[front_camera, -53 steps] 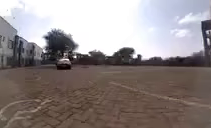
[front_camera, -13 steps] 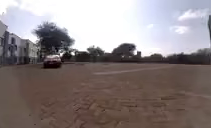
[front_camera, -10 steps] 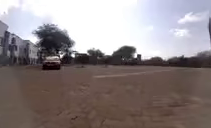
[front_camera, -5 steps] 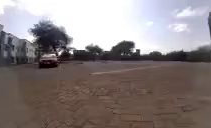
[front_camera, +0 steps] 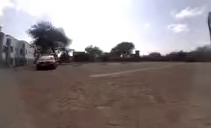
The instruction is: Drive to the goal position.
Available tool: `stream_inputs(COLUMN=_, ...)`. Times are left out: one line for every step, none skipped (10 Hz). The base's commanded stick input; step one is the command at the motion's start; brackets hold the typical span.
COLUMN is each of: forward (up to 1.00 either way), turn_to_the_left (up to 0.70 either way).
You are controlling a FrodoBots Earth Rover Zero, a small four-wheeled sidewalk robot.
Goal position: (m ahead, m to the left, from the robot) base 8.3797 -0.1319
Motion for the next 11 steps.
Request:
stream_inputs(forward=0.70, turn_to_the_left=0.00)
stream_inputs(forward=0.70, turn_to_the_left=0.00)
stream_inputs(forward=0.70, turn_to_the_left=0.00)
stream_inputs(forward=0.70, turn_to_the_left=0.00)
stream_inputs(forward=0.70, turn_to_the_left=0.00)
stream_inputs(forward=0.70, turn_to_the_left=0.27)
stream_inputs(forward=0.70, turn_to_the_left=0.27)
stream_inputs(forward=0.70, turn_to_the_left=0.26)
stream_inputs(forward=0.70, turn_to_the_left=0.15)
stream_inputs(forward=0.70, turn_to_the_left=0.03)
stream_inputs(forward=0.70, turn_to_the_left=0.00)
